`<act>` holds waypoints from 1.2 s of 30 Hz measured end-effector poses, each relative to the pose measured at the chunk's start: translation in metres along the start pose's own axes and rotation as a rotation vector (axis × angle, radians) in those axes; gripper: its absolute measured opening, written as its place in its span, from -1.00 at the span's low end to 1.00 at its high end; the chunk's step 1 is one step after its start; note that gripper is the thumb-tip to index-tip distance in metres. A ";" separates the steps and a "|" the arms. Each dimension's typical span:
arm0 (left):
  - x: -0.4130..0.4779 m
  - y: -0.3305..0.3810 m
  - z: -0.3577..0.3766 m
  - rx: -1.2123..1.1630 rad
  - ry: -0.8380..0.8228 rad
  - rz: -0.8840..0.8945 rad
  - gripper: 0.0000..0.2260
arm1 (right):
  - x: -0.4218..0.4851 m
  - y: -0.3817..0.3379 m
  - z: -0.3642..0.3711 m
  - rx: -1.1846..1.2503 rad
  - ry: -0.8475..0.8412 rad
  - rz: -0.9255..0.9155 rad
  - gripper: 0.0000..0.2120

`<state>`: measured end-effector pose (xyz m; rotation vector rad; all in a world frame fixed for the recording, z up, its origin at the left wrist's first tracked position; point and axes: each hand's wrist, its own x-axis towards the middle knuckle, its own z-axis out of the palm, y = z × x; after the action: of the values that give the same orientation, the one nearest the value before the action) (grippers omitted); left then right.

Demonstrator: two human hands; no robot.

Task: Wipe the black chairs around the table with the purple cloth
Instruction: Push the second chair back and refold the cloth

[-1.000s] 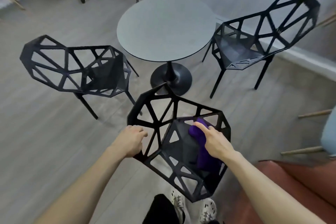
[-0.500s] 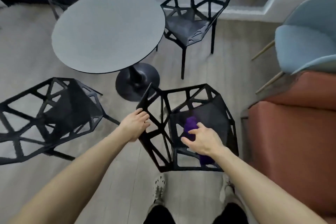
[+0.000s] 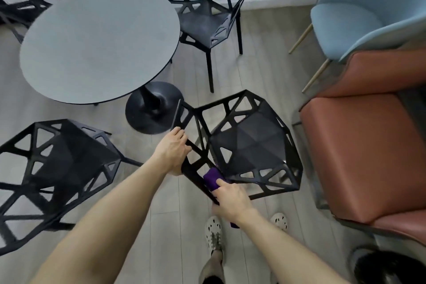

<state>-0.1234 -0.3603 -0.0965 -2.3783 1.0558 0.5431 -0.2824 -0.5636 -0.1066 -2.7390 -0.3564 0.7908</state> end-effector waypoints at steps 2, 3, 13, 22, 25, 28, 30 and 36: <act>-0.005 0.001 -0.001 -0.023 0.001 -0.012 -0.29 | -0.003 0.005 0.003 0.025 0.007 -0.032 -0.78; -0.008 0.002 0.000 -0.031 -0.005 -0.020 -0.31 | -0.005 0.008 0.003 0.037 0.005 -0.046 -0.77; -0.030 0.071 -0.018 -0.161 -0.127 -0.230 -0.46 | -0.021 0.093 -0.034 -0.215 -0.073 -0.277 -0.78; 0.040 0.206 -0.107 -0.516 -0.280 -0.419 -0.10 | 0.009 0.271 -0.094 -0.497 -0.015 -0.189 -0.81; 0.060 0.219 -0.128 -0.680 -0.339 -0.432 -0.19 | 0.030 0.300 -0.115 -0.497 -0.004 -0.195 -0.82; 0.068 0.219 -0.133 -0.812 -0.390 -0.469 -0.17 | 0.058 0.306 -0.135 -0.499 -0.012 -0.260 -0.80; 0.074 0.213 -0.133 -0.845 -0.403 -0.516 -0.14 | 0.073 0.302 -0.147 -0.476 -0.030 -0.293 -0.76; 0.099 0.190 -0.138 -1.018 -0.452 -0.581 -0.12 | 0.122 0.309 -0.175 -0.511 -0.046 -0.393 -0.72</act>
<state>-0.1849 -0.6078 -0.0877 -2.9229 -0.2290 1.5380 -0.0370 -0.8474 -0.1219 -2.9406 -1.2103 0.7292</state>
